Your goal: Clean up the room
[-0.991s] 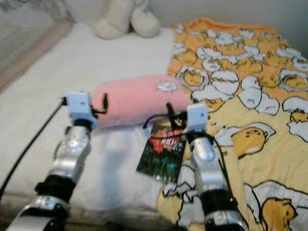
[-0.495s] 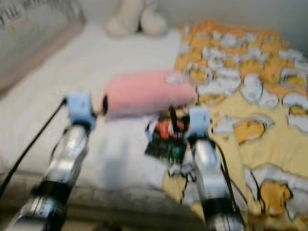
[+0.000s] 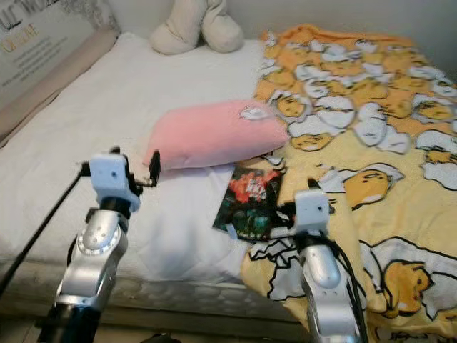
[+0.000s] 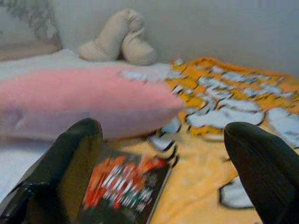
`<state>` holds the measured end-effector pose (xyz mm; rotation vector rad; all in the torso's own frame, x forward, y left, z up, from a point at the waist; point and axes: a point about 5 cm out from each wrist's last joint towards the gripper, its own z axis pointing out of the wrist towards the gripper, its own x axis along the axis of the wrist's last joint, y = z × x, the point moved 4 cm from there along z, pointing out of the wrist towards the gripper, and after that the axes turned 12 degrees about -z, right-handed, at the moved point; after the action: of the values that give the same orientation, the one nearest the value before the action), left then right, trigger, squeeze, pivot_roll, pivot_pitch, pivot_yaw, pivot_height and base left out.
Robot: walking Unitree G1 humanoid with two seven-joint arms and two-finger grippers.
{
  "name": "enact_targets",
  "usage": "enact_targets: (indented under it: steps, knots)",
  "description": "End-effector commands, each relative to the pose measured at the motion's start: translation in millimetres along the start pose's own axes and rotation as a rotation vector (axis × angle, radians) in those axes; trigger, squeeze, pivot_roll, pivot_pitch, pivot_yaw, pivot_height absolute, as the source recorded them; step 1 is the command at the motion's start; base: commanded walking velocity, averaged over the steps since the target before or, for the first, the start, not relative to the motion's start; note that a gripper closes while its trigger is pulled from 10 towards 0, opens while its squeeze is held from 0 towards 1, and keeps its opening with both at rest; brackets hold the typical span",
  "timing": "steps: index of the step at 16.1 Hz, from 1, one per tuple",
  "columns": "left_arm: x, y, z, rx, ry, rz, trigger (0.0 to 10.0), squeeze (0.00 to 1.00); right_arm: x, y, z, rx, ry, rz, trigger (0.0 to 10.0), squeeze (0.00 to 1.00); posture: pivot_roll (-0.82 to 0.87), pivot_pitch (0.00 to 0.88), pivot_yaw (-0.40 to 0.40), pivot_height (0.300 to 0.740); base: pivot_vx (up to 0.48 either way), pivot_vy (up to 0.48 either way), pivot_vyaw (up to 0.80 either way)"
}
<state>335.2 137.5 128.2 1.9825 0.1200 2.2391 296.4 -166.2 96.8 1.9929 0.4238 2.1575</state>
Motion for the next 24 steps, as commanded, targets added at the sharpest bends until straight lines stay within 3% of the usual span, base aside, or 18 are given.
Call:
enact_targets:
  steps: [1, 4, 6, 9, 10, 11, 13, 17, 20, 23, 24]
  knots:
    - [-2, 0.9, -0.8, -0.008, -0.026, -0.002, 10.0, 0.0, 4, 3.1, 1.8, -0.012, 0.003, 0.002, 10.0, 0.0, -0.14, 0.0, 0.058, 0.727, 0.48, 0.0, 0.0]
    - [-16, 7.8, -8.5, -0.04, -0.094, 0.0, 10.0, 0.0, 4, 1.5, 0.8, -0.01, -0.008, 0.008, 10.0, 0.0, -0.15, 0.0, 0.064, 0.727, 0.48, 0.0, 0.0]
    - [-15, 7.7, -4.8, -0.031, -0.1, -0.011, 10.0, 0.0, 4, -0.8, 2.2, -0.005, -0.009, 0.013, 10.0, 0.0, -0.15, 0.0, 0.066, 0.727, 0.48, 0.0, 0.0]
    - [-11, -2.3, -6.0, 0.054, -0.086, -0.052, 10.0, 0.0, 6, -2.4, 4.2, 0.012, -0.005, 0.017, 10.0, 0.0, -0.15, 0.0, 0.064, 0.727, 0.474, 0.0, 0.0]
    - [-13, -6.9, -8.3, 0.114, -0.096, -0.101, 10.0, 0.0, 10, -1.0, 7.0, 0.015, 0.005, 0.016, 10.0, 0.0, -0.15, 0.0, 0.061, 0.727, 0.431, 0.0, 0.0]
    - [-12, -4.6, -8.3, 0.115, -0.087, -0.102, 10.0, 0.0, 14, 0.1, 9.8, 0.021, 0.02, 0.01, 10.0, 0.0, -0.15, 0.0, 0.059, 0.727, 0.428, 0.0, 0.0]
    - [-9, 2.4, -4.2, 0.096, -0.073, -0.08, 10.0, 0.0, 22, 3.3, 17.2, 0.029, 0.046, 0.001, 10.0, 0.0, -0.15, 0.0, 0.051, 0.727, 0.424, 0.0, 0.0]
    - [5, 4.3, 12.7, 0.091, -0.031, -0.045, 10.0, 0.0, 52, 15.1, 52.5, 0.048, 0.106, 0.015, 10.0, 0.0, -0.15, 0.0, 0.043, 0.727, 0.0, 0.0, 0.0]
    - [12, 7.1, 19.4, 0.051, -0.01, 0.006, 10.0, 0.0, 50, 12.5, 66.8, 0.063, 0.077, 0.041, 10.0, 0.0, -0.14, 0.0, 0.044, 0.727, 0.0, 0.0, 0.0]
    - [14, 4.4, 20.1, 0.05, -0.01, 0.033, 10.0, 0.0, 57, 13.5, 73.4, 0.043, 0.093, 0.055, 10.0, 0.0, -0.13, 0.0, 0.049, 0.727, 0.0, 0.0, 0.0]
    - [14, 3.4, 18.4, 0.051, -0.009, 0.038, 10.0, 0.0, 57, 17.6, 68.7, 0.02, 0.1, 0.046, 10.0, 0.0, -0.13, 0.0, 0.051, 0.727, 0.0, 0.0, 0.0]
